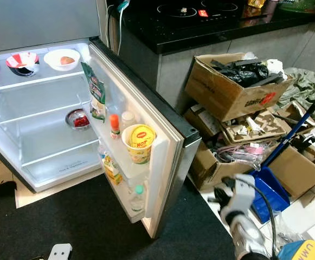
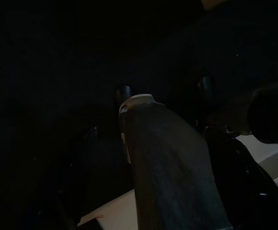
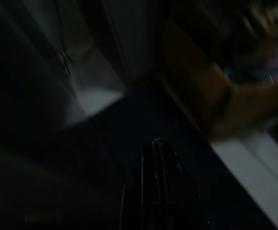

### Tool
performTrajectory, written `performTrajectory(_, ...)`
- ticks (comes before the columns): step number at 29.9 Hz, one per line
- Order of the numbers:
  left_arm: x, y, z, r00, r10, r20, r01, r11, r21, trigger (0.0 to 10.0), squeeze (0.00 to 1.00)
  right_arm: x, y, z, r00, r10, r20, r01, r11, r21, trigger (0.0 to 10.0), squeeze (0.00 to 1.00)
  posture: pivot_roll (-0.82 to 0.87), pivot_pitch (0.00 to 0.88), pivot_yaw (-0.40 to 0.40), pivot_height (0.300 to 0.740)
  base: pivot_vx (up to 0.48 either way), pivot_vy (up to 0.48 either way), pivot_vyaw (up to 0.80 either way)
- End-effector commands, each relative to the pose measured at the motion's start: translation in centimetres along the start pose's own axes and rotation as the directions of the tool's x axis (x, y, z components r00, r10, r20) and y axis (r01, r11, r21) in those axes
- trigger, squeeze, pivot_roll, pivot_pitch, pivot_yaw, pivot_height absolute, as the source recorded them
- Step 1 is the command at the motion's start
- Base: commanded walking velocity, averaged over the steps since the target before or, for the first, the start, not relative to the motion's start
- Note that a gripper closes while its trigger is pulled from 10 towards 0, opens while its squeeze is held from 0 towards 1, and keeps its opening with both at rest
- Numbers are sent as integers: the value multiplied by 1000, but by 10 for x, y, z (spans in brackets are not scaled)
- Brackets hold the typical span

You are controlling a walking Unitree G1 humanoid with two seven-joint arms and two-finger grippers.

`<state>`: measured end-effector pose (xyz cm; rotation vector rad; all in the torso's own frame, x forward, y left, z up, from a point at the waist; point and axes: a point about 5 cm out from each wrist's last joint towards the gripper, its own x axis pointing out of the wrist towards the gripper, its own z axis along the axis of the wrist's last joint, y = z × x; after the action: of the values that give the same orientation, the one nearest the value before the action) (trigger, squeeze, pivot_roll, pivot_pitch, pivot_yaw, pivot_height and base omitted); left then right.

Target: Restocking fridge

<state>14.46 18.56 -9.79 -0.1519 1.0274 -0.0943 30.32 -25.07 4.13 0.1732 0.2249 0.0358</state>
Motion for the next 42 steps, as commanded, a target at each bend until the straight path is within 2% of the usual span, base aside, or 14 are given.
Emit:
performTrajectory(1,-3,-3,-18,999,-4,-54,3,1000,-26,10000,0,5,2,11,999,2,51,-2,1000,4,0,0,-142,123,-49,740,0,0,0)
performTrajectory(3,-3,-3,-18,999,-5,-53,3,1000,-28,10000,0,6,3,13,998,8,57,-8,1000,5,0,0,-142,123,-49,740,0,0,0)
performTrajectory(5,-3,-3,-19,998,-7,-55,6,1000,-30,10000,0,12,18,18,991,124,58,-123,992,-20,10000,0,-141,125,-51,740,0,0,0)
performTrajectory(18,-2,-5,-17,999,-20,-48,18,999,-27,10000,0,23,92,42,851,514,107,-496,854,-157,10000,0,-141,124,-53,740,0,0,0)
performTrajectory(20,-2,-4,-16,999,-19,-48,18,999,-28,10000,0,6,127,42,661,748,64,-732,661,-164,10000,0,-140,122,-53,740,0,0,0)
performTrajectory(24,-2,-4,-17,999,-19,-48,18,999,-28,10000,0,-14,151,45,479,875,63,-867,483,-120,10000,0,-140,122,-53,740,0,0,0)
performTrajectory(26,-2,-4,-17,999,-19,-49,17,999,-29,10000,0,-49,180,63,213,967,138,-975,218,-29,10000,0,-139,119,-57,740,0,0,0)
performTrajectory(27,-2,-4,-17,999,-19,-49,17,999,-29,10000,0,-49,180,63,213,967,138,-975,218,-29,10000,0,-139,119,-57,740,0,0,0)
performTrajectory(29,-2,-4,-17,999,-19,-48,17,999,-34,10000,0,-76,199,71,26,983,180,-1000,24,12,10000,0,-136,120,-59,740,0,0,0)
performTrajectory(31,-2,-5,-16,999,-19,-44,17,999,-41,10000,0,-68,199,73,84,974,212,-996,84,8,10000,0,-136,119,-60,740,0,0,0)
performTrajectory(35,-1,-7,-17,999,-24,-45,22,999,-44,10000,0,-13,159,50,556,822,122,-825,564,-40,10000,0,-138,121,-61,740,0,0,0)
performTrajectory(36,-1,-7,-17,999,-24,-45,22,999,-44,10000,0,-13,159,50,556,822,122,-825,564,-40,10000,0,-138,121,-61,740,0,0,0)
performTrajectory(39,-1,-8,-17,999,-23,-47,21,999,-46,10000,0,-2,97,15,809,587,-34,-586,810,30,10000,0,-136,119,-61,740,0,0,0)
performTrajectory(42,-1,-8,-18,999,-22,-47,20,999,-46,10000,0,-3,85,5,842,533,-84,-532,846,32,10000,0,-135,121,-61,740,0,0,0)
